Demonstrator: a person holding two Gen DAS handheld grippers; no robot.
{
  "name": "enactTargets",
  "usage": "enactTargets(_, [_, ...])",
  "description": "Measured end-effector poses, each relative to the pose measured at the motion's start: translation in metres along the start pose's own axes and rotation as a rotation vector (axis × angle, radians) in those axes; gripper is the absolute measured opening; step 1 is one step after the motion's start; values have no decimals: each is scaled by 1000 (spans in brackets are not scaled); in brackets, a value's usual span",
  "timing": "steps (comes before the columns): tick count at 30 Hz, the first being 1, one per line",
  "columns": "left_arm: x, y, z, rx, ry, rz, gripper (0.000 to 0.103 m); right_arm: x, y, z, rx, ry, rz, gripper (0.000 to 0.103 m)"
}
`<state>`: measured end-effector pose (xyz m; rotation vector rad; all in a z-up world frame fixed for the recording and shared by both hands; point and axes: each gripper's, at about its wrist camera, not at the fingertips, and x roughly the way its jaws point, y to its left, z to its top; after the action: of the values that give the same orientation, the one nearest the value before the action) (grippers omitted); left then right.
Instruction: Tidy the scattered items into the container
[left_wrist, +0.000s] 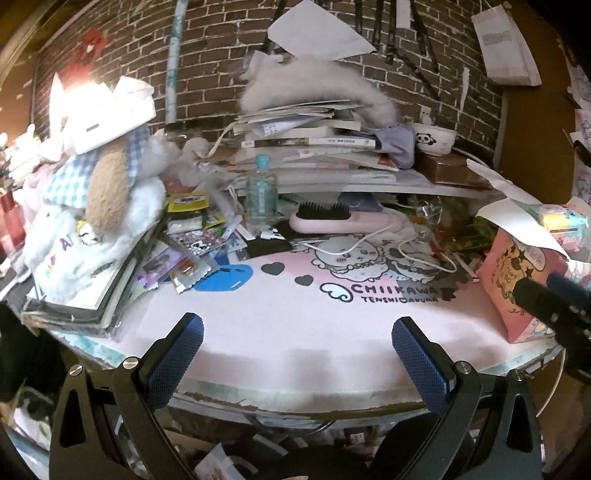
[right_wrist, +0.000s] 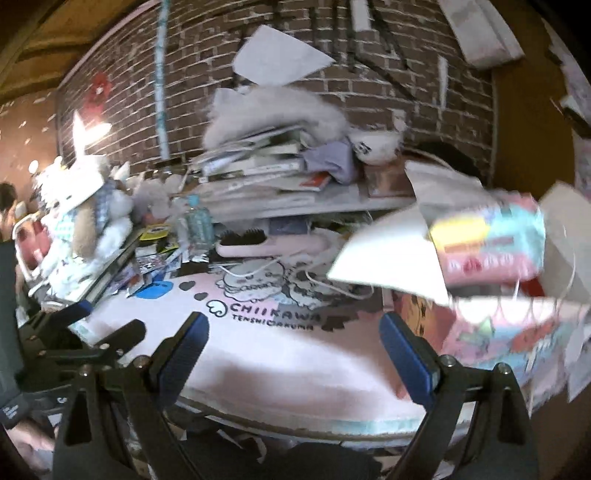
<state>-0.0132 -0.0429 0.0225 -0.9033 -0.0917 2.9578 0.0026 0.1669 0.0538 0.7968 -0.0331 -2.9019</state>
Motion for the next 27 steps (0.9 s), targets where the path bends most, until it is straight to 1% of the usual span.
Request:
enactTargets(3, [2, -4, -1, 8, 3, -1, 102, 7, -5, -9, 42, 22, -14, 93])
enactTargets(6, [4, -10, -1, 19, 6, -9, 102, 15, -6, -17, 46, 41, -52, 95])
enactTargets(7, [5, -11, -1, 22, 7, -11, 102, 18, -6, -19, 47, 50, -59, 97])
enactTargets(8, [5, -13, -1, 26, 8, -12, 102, 21, -8, -21, 51, 55, -62, 102])
enactTargets(13, [9, -21, -1, 42, 12, -24, 102, 29, -12, -27, 54, 64, -96, 103])
enactTargets(27, [11, -22, 1, 51, 18, -19, 102, 34, -15, -29, 64, 64, -116, 103])
